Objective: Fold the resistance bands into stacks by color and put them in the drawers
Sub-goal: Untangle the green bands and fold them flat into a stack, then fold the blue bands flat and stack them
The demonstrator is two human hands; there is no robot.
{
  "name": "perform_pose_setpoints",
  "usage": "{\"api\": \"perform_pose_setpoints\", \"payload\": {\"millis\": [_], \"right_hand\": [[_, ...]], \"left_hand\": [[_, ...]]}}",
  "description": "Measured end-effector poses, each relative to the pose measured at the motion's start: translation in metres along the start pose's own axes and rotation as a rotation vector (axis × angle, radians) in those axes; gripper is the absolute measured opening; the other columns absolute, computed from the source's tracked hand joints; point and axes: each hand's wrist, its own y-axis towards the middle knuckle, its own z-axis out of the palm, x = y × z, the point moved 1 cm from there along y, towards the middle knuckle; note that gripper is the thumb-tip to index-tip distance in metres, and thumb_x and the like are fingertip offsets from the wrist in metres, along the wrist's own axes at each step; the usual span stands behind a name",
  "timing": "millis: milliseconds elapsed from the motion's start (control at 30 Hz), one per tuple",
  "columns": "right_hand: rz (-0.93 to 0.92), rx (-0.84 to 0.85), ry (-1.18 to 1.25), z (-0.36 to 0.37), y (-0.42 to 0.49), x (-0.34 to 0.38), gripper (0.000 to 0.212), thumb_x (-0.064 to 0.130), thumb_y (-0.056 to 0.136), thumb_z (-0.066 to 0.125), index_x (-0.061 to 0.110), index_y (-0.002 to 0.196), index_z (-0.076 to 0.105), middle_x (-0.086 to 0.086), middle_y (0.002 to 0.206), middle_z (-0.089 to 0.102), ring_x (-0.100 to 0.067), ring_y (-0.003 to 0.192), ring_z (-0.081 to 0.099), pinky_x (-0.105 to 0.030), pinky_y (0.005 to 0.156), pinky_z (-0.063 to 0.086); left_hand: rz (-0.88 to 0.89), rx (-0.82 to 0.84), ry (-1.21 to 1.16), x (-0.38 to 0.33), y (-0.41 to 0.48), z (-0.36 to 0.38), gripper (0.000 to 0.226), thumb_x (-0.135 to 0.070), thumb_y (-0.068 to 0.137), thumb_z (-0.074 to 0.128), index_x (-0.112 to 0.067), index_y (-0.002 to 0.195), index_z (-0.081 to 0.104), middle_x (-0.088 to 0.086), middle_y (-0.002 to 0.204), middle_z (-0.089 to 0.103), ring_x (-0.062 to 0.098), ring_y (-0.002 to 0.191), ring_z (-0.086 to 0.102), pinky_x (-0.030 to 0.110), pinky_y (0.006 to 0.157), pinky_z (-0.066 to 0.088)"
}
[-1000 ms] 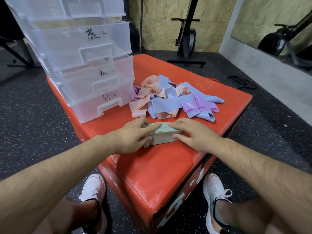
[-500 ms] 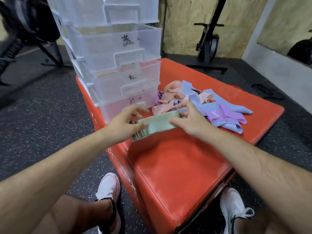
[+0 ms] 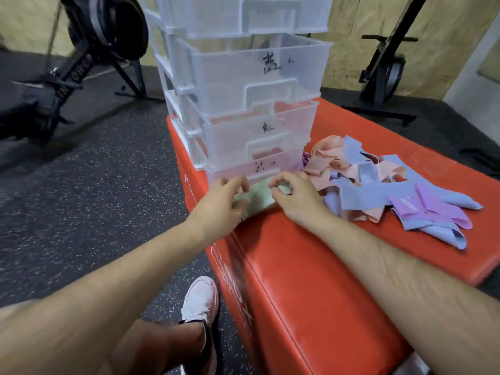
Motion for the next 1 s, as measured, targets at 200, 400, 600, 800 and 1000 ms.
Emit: {"api": "perform_pose_setpoints", "payload": {"millis": [200,400,600,800,1000], "right_hand": [[-0.203,0.011,-0.326,0.007,0.003,-0.008,0.019,0.026,0.096,0.058,0.025,0.105,0.074,-0.003,0.130,0.049,-0.026,0.116,0.048,-0.040,0.101,0.044],[-0.361,0.028,-0.572,0.010,-0.009,0.001,0.029,0.030,0.096,0.043,0.015,0.109,0.065,-0.002,0.109,0.056,-0.028,0.102,0.049,-0.049,0.087,0.047],[-0.400,0.104,-0.615,0.000,-0.019,-0.002,0.035,0.026,0.092,0.045,0.016,0.123,0.057,-0.001,0.119,0.056,-0.028,0.111,0.050,-0.044,0.097,0.044],[-0.430,0.056,-0.573,-0.033,-0.037,0.004,0.037,0.023,0.095,0.051,0.016,0.131,0.057,0.000,0.134,0.056,-0.023,0.123,0.047,-0.036,0.105,0.037],[-0.304,-0.013,-0.716,-0.081,-0.045,-0.009,0.032,0.030,0.086,0.050,0.019,0.111,0.068,-0.003,0.122,0.059,-0.029,0.119,0.050,-0.043,0.092,0.045]], "left_hand": [[0.177,-0.010,0.450,0.007,0.000,0.007,0.042,-0.039,0.093,0.031,-0.016,0.101,0.066,0.008,0.110,0.053,0.033,0.088,0.058,0.039,0.075,0.047],[0.306,-0.065,0.593,0.005,0.001,0.017,0.032,-0.044,0.093,0.041,-0.021,0.096,0.063,-0.001,0.096,0.060,0.027,0.090,0.060,0.039,0.077,0.044],[0.304,-0.092,0.627,0.003,0.002,0.016,0.029,-0.045,0.087,0.049,-0.022,0.097,0.063,-0.003,0.100,0.061,0.026,0.096,0.059,0.036,0.082,0.043],[0.349,-0.064,0.577,-0.019,0.009,0.020,0.038,-0.047,0.086,0.044,-0.023,0.111,0.061,-0.004,0.113,0.060,0.025,0.104,0.058,0.038,0.090,0.044],[0.376,-0.080,0.519,-0.063,0.037,0.042,0.043,-0.046,0.082,0.044,-0.024,0.112,0.065,-0.002,0.110,0.063,0.029,0.101,0.061,0.039,0.085,0.047]]}}
